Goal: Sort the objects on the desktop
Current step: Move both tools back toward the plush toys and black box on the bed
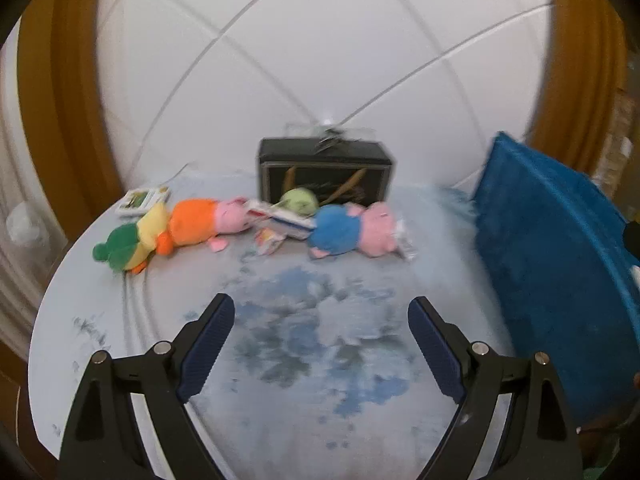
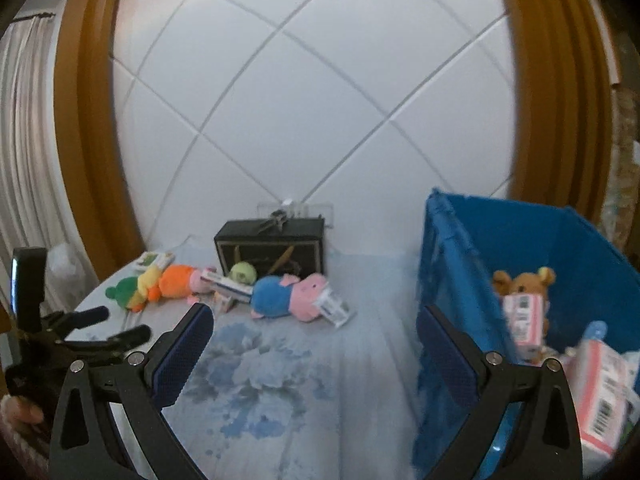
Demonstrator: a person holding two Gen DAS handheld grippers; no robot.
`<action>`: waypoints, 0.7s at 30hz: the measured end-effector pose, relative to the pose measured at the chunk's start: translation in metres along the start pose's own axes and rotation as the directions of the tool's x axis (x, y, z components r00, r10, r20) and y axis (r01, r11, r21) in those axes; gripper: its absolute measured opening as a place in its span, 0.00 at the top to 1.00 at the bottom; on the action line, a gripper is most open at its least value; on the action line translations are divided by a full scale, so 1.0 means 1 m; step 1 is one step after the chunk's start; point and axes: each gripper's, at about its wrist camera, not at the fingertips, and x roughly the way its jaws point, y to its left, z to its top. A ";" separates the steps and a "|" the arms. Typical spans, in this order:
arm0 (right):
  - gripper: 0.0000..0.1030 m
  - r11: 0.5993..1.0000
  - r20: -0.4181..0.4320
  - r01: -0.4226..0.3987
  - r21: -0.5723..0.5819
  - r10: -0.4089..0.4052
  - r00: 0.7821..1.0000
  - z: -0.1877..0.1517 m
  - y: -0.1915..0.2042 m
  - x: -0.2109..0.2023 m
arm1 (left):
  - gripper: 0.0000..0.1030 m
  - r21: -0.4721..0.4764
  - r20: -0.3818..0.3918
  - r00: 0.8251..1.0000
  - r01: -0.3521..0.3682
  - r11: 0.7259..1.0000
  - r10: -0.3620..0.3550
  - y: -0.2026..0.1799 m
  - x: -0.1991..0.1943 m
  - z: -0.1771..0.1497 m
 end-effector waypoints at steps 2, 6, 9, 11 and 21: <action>0.00 1.000 -0.040 -0.014 -0.004 0.014 0.999 0.003 0.002 0.031 | 0.13 -0.023 -0.028 0.999 -0.029 0.999 0.028 0.020 0.020 0.005; 0.00 0.999 -0.095 -0.027 0.029 0.030 0.995 0.008 -0.003 0.087 | 0.13 -0.068 -0.089 0.993 -0.082 0.994 0.076 0.056 0.064 0.020; 0.00 0.995 -0.164 -0.061 0.074 0.072 0.984 0.011 -0.013 0.146 | 0.13 -0.086 -0.130 0.984 -0.134 0.987 0.122 0.079 0.104 0.036; 0.00 0.994 -0.212 -0.056 0.092 0.074 0.974 0.014 -0.015 0.190 | 0.13 -0.103 -0.145 0.980 -0.155 0.983 0.140 0.091 0.132 0.048; 0.00 0.986 -0.399 0.100 0.133 -0.039 0.916 0.008 -0.042 0.401 | 0.13 -0.133 -0.241 0.940 -0.278 0.951 0.241 0.135 0.319 0.101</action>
